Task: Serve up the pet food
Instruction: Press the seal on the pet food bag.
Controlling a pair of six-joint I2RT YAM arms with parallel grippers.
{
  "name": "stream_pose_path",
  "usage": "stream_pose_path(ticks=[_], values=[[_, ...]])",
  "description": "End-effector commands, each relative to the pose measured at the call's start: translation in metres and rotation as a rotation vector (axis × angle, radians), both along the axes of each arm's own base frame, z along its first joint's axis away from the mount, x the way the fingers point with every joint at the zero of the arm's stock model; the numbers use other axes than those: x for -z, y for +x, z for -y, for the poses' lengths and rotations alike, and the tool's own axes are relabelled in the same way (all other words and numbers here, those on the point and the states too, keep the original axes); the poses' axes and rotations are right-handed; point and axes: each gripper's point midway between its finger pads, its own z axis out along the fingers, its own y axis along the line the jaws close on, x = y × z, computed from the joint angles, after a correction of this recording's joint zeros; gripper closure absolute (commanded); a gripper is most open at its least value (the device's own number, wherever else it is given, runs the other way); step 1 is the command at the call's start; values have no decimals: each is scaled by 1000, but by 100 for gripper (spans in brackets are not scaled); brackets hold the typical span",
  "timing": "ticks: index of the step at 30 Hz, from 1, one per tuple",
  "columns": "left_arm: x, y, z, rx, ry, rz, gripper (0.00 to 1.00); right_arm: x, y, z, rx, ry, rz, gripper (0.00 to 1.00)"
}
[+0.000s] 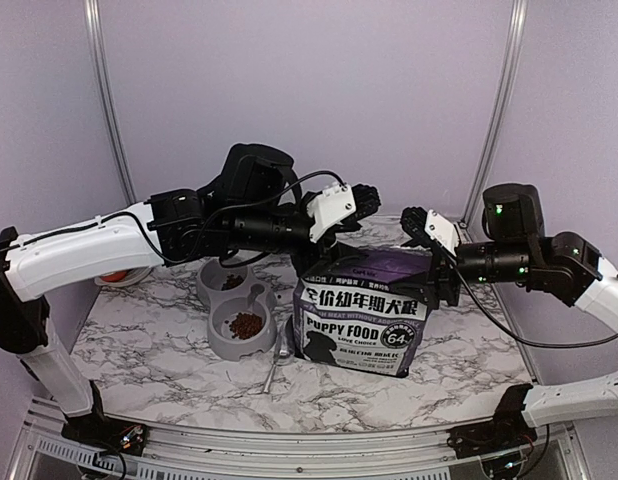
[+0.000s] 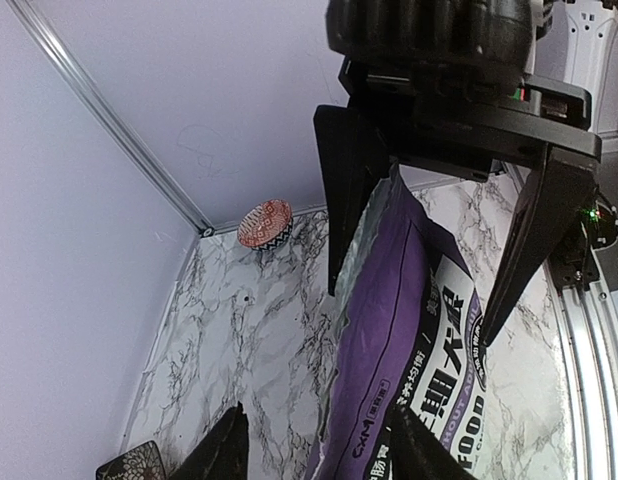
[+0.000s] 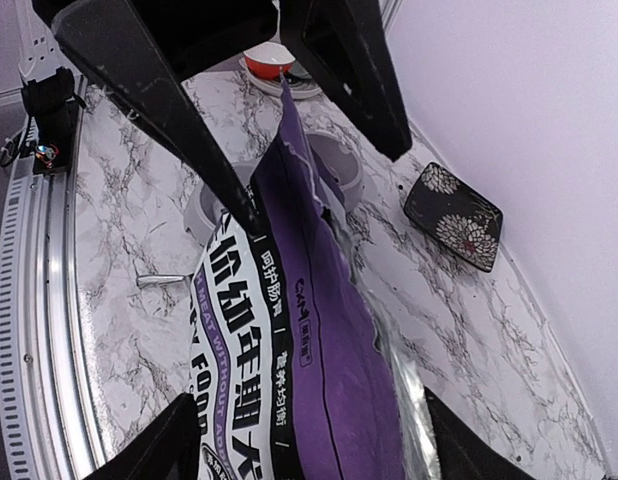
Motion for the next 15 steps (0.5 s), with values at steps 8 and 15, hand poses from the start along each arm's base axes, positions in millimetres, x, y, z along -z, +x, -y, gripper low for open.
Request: stream_pose_path(ticks=[8,15], values=[[-51,14,-35,-114,-165,5,49,-56,23,12,140,113,174,24],[-47,12,-65,-169,-178,-6,48,-56,25,31,233,134,177,20]])
